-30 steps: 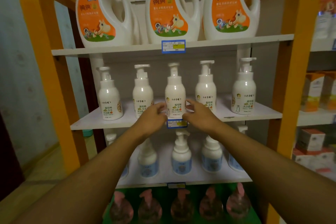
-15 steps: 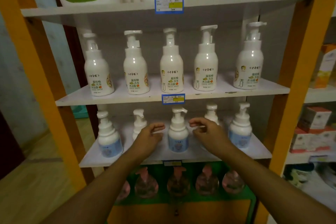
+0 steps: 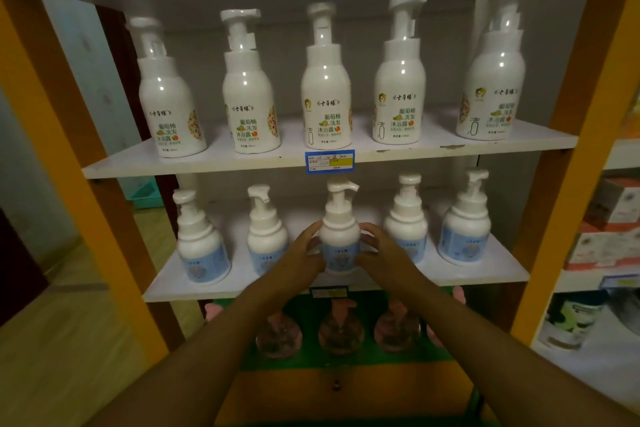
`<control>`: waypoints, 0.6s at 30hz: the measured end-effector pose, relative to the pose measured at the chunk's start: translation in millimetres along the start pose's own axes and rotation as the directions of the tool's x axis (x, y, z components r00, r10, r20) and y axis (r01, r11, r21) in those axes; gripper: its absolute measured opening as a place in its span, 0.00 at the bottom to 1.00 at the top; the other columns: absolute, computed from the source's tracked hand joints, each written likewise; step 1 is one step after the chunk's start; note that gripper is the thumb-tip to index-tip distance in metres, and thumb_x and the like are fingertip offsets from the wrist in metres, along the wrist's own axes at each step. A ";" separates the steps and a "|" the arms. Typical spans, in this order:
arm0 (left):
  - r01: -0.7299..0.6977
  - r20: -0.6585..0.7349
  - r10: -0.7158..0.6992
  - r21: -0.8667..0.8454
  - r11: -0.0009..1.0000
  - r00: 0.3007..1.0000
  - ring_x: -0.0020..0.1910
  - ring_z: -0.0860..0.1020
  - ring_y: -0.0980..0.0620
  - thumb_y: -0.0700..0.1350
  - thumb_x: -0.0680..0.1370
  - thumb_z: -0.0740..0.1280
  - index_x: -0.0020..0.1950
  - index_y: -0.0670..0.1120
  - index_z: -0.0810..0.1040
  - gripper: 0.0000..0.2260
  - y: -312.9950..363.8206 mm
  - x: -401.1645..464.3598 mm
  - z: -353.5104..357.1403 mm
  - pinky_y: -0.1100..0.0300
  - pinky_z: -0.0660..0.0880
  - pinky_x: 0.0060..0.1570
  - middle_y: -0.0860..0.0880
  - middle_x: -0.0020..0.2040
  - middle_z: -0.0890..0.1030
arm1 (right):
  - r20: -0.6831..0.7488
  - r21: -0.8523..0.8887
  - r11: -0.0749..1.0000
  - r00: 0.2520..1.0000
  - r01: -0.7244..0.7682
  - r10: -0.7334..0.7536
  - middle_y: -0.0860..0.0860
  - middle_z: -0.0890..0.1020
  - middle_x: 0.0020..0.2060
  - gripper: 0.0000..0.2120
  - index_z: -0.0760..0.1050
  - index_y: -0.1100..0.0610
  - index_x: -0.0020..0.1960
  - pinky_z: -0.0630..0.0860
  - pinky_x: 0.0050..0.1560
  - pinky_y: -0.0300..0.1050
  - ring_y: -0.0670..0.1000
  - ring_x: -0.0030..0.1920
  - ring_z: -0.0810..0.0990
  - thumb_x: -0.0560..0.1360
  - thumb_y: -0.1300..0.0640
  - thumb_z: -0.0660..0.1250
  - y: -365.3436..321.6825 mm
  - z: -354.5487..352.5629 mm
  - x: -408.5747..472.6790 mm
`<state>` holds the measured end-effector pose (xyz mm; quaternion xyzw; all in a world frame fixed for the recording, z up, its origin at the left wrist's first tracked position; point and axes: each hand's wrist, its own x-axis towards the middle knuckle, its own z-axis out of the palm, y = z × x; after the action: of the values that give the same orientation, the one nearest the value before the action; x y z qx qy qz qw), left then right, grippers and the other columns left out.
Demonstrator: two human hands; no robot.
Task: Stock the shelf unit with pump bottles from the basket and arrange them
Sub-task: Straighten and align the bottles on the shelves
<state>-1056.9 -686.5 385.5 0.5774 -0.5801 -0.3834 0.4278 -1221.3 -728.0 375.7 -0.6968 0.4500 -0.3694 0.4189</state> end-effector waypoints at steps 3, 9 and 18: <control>0.009 -0.008 -0.010 -0.010 1.000 1.000 0.67 0.70 0.48 0.32 0.76 0.59 0.73 0.54 0.60 0.29 -5.6 -3.3 -5.3 0.67 0.74 0.39 0.49 0.71 0.68 | 0.014 -0.013 1.000 1.000 0.001 -0.001 0.49 0.73 0.65 0.22 0.67 0.50 0.64 0.72 0.65 0.53 0.49 0.65 0.71 0.73 0.62 0.67 -1.5 1.6 -3.9; -0.055 0.016 0.055 -0.045 0.998 0.998 0.63 0.69 0.56 0.27 0.75 0.58 0.67 0.57 0.61 0.30 -6.4 -8.2 -6.2 0.63 0.75 0.49 0.52 0.66 0.68 | 0.059 0.007 1.000 0.998 0.011 -0.011 0.49 0.71 0.68 0.24 0.66 0.48 0.67 0.73 0.65 0.53 0.50 0.66 0.71 0.73 0.63 0.65 0.1 0.8 -8.7; 0.036 -0.032 -0.036 -0.012 0.999 0.999 0.71 0.67 0.46 0.34 0.76 0.63 0.74 0.56 0.57 0.31 -12.5 -17.1 -13.8 0.49 0.72 0.64 0.48 0.75 0.61 | 0.052 -0.069 0.998 0.999 0.014 -0.010 0.50 0.64 0.73 0.29 0.57 0.49 0.73 0.71 0.63 0.47 0.53 0.68 0.70 0.76 0.61 0.63 -7.8 -8.4 -26.6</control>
<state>-1040.2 -669.2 377.4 0.5915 -0.5606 -0.3850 0.4331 -1234.9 -703.3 382.3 -0.7229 0.4473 -0.3381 0.4039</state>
